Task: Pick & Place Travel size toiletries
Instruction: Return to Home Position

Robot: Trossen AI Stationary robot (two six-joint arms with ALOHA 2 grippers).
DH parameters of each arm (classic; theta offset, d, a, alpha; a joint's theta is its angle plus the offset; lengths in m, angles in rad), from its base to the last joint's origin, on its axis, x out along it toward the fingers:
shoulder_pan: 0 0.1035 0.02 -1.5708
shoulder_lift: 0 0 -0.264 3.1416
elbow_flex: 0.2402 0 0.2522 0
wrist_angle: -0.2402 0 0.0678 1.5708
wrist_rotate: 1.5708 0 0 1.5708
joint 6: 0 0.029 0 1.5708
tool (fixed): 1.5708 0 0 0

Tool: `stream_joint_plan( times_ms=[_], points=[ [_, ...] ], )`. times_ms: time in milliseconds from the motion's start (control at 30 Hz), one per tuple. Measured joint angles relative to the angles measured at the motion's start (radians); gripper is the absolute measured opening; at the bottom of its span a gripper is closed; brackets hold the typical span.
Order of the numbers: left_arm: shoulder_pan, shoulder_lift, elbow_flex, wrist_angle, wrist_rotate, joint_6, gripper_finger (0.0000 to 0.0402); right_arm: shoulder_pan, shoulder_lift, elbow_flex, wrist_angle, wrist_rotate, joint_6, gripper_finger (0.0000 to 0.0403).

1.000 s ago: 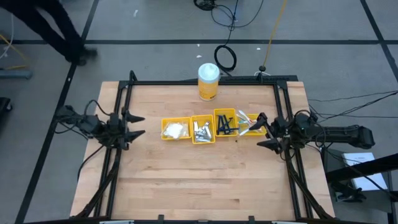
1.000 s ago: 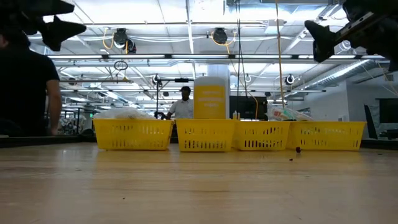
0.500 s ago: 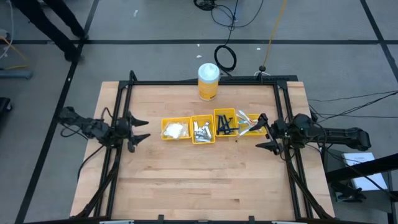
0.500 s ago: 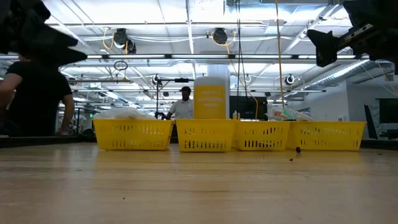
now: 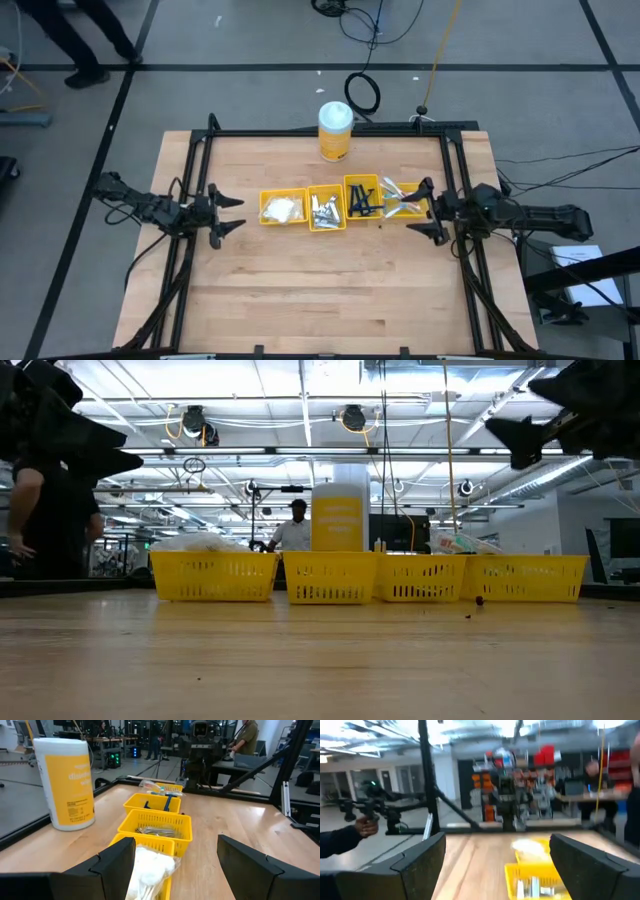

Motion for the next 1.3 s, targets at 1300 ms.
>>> stream_joint_plan(
  times_ms=[1300],
  points=[
    [0.0,0.0,0.002,-0.003,-0.003,0.081,0.0273,0.01,-0.157,-0.001,-0.327,0.155,-0.114,0.0345]
  ],
)
